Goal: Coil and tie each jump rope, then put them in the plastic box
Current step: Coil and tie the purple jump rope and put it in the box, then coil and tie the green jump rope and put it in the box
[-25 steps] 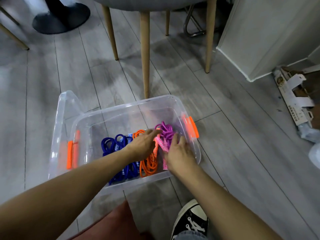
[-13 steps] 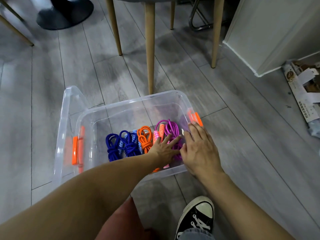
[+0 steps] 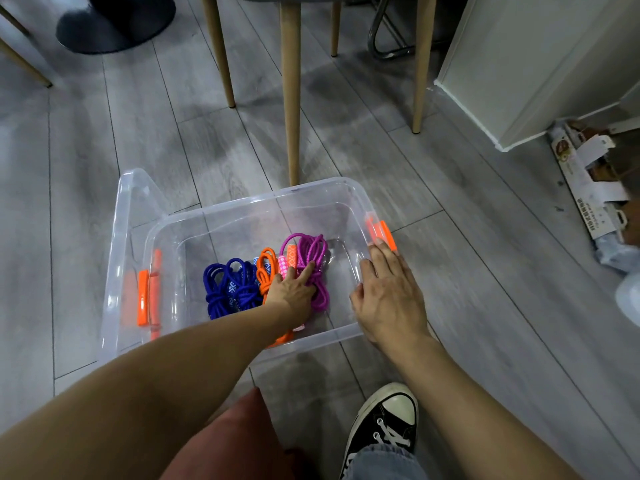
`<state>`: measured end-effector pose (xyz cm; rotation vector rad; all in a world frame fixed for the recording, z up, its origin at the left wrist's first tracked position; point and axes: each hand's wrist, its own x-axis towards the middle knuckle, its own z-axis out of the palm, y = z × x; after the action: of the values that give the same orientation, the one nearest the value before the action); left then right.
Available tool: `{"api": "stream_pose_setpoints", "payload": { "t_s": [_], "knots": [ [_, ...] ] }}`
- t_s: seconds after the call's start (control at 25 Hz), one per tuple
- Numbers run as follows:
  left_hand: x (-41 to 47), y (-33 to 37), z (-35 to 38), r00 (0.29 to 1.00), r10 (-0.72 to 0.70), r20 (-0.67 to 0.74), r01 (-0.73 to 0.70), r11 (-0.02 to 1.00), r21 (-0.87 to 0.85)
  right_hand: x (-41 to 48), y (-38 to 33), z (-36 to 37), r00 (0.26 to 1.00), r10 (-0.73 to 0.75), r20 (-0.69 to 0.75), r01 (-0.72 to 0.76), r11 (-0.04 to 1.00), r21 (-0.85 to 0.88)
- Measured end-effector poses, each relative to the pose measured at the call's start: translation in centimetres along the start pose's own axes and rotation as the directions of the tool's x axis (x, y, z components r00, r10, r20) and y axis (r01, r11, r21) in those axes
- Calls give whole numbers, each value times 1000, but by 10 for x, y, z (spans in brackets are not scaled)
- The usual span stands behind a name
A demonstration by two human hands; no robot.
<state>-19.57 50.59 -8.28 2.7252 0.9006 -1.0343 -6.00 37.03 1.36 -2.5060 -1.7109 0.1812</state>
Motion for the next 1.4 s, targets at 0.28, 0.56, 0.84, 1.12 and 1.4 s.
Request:
{"api": "stream_pose_setpoints", "payload": {
  "t_s": [0.28, 0.56, 0.84, 1.12, 1.4],
  "knots": [
    [-11, 12, -20, 999, 32, 14, -30, 990, -138, -5, 7, -4, 999, -29, -21, 31, 991, 128],
    [-59, 34, -84, 919, 106, -379, -224, 933, -282, -44, 29, -48, 990, 121, -67, -107, 979, 175],
    [-145, 95, -176, 713, 266, -649, -436, 893, -113, -112, 72, -127, 918, 344, -196, -315, 935, 164],
    [-239, 184, -259, 493, 365, -790, -531, 846, 60, -198, 113, -238, 829, 423, -366, -418, 903, 96],
    [-322, 306, -312, 266, 497, -826, -640, 732, 234, -327, 167, -312, 704, 526, -478, -552, 828, 98]
  ]
}}
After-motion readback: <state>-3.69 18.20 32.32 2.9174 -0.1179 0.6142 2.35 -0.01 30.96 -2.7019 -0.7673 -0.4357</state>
